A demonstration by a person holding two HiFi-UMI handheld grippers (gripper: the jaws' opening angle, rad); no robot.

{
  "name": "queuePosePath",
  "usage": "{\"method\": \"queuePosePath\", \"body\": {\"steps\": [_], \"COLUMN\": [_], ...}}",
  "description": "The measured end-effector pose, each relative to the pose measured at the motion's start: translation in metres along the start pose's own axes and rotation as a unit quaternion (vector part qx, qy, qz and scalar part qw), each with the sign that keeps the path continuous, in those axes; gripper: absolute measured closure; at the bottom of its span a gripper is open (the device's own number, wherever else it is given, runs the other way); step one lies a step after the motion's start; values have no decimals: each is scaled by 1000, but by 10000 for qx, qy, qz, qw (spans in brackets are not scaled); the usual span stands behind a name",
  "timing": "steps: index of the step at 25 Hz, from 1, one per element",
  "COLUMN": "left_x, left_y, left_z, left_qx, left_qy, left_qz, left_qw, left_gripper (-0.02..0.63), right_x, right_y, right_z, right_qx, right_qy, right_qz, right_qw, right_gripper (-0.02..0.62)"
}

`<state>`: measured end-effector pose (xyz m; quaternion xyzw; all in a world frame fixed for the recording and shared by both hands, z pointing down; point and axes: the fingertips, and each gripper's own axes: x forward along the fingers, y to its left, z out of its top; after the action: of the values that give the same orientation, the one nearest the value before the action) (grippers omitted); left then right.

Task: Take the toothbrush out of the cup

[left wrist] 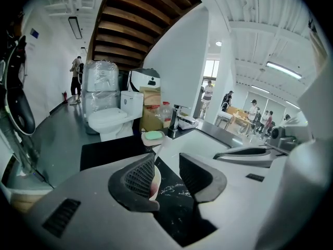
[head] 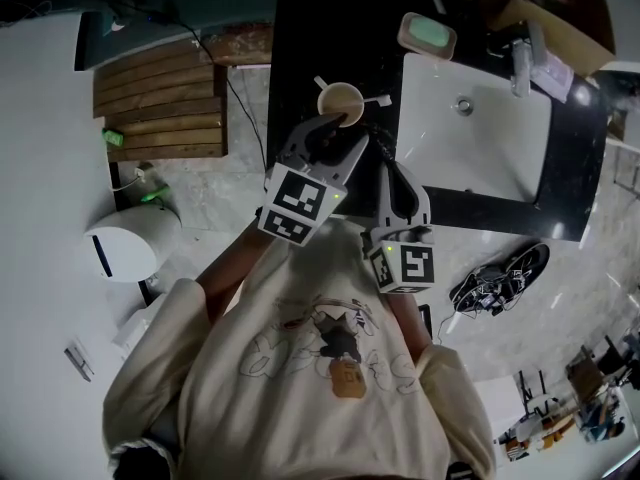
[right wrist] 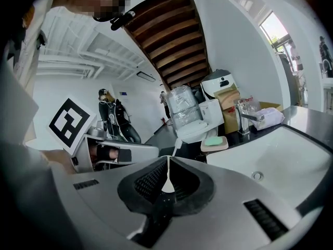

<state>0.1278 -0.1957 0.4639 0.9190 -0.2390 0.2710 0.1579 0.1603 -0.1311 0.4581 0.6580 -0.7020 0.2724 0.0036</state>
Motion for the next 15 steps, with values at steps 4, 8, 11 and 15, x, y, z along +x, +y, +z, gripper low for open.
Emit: {"method": "queuePosePath", "body": {"steps": [4,8,11,15], "left_x": [12,26,35,46], "left_y": [5,11,15,15], "left_z": [-2,-6,-7,-9], "left_qx": [-118,-139,-118,-28], "left_qy": [172,385,522,705], "left_qz": [-45,-19,-7,-104], "left_qw": [9998,9992,9986,9975], "left_gripper": [450,457,464,474], "right_x": [9,14,18,24], "right_y": [-5,-14,-20,-25], "right_z": [1,2,2,3], "right_qx": [33,64,90,119], "right_qy": [35,88,125,156], "right_qz": [34,30,14,1], "right_qw": [10000,9999,9999,9998], "right_gripper": [572,572,572,572]}}
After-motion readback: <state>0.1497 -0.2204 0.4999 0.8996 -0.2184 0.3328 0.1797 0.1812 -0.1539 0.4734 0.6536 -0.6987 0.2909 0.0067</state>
